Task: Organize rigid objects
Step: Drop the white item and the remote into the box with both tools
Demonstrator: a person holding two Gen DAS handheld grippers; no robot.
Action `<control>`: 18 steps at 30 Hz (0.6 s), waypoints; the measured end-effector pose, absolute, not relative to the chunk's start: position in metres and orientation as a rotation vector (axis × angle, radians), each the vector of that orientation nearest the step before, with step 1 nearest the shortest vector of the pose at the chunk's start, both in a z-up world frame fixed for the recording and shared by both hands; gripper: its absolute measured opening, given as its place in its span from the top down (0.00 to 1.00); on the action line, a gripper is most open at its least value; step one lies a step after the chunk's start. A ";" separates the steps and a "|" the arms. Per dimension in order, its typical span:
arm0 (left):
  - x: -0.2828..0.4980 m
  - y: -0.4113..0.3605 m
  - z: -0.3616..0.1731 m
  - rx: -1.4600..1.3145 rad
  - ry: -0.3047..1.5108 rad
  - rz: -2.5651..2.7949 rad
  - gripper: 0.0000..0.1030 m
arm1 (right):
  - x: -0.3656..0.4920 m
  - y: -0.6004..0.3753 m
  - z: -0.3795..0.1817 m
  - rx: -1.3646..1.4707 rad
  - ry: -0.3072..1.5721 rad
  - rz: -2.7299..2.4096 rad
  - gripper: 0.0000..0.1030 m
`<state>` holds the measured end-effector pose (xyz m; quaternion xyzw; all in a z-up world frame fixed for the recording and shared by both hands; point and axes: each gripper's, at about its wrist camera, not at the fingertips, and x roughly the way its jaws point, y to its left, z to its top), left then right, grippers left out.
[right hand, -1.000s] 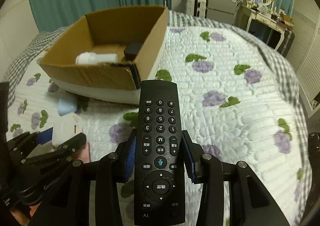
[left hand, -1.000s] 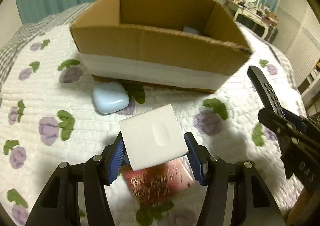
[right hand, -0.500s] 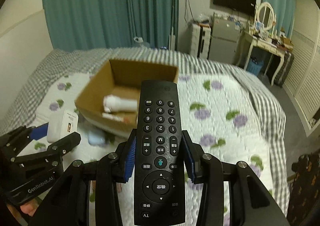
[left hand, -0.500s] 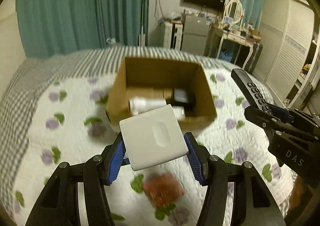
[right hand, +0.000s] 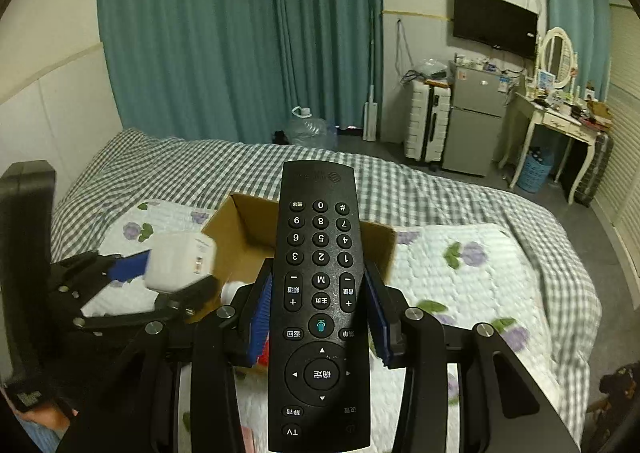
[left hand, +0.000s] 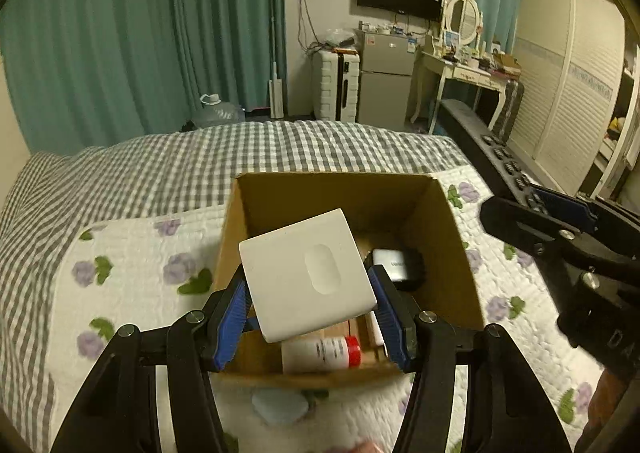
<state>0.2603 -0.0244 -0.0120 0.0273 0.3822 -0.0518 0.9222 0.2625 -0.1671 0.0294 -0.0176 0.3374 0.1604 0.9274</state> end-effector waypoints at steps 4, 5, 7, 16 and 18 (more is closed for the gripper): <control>0.281 -0.028 -0.028 0.070 0.797 -0.108 0.43 | 0.290 -0.158 0.012 -0.031 0.695 0.353 0.60; 0.285 -0.028 -0.032 0.069 0.792 -0.112 0.42 | 0.293 -0.158 0.008 -0.027 0.696 0.354 0.60; 0.289 -0.029 -0.038 0.073 0.791 -0.113 0.42 | 0.297 -0.160 -0.002 -0.011 0.700 0.361 0.60; 0.294 -0.032 -0.047 0.114 0.783 -0.062 0.39 | 0.310 -0.177 -0.031 0.020 0.739 0.358 0.60; 0.294 -0.032 -0.044 0.118 0.788 -0.037 0.38 | 0.310 -0.178 -0.032 0.027 0.742 0.356 0.60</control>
